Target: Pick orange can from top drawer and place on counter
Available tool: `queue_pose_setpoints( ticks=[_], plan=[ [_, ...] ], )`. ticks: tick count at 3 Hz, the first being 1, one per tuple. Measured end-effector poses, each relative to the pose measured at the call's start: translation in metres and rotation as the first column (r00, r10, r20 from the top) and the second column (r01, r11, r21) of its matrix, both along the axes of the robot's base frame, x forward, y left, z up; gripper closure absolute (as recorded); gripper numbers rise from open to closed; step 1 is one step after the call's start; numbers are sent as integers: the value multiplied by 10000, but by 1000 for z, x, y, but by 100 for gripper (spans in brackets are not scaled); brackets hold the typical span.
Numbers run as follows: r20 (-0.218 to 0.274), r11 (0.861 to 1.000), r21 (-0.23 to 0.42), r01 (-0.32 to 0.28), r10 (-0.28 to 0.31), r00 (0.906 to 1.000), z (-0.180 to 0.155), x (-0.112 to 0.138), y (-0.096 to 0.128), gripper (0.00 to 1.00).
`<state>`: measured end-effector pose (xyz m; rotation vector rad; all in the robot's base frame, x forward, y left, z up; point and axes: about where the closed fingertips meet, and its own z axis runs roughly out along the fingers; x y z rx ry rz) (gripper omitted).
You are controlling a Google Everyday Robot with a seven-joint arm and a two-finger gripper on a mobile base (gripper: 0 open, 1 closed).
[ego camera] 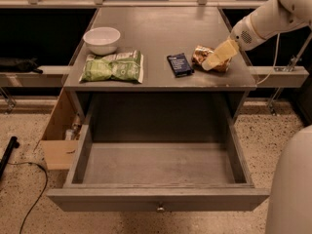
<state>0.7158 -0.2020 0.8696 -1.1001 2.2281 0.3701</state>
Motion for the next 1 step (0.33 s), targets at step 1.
queue_pose_setpoints(
  ticks=[1],
  plan=[
    [0,10000,0,0,0,10000,0,0,0,0]
  ],
)
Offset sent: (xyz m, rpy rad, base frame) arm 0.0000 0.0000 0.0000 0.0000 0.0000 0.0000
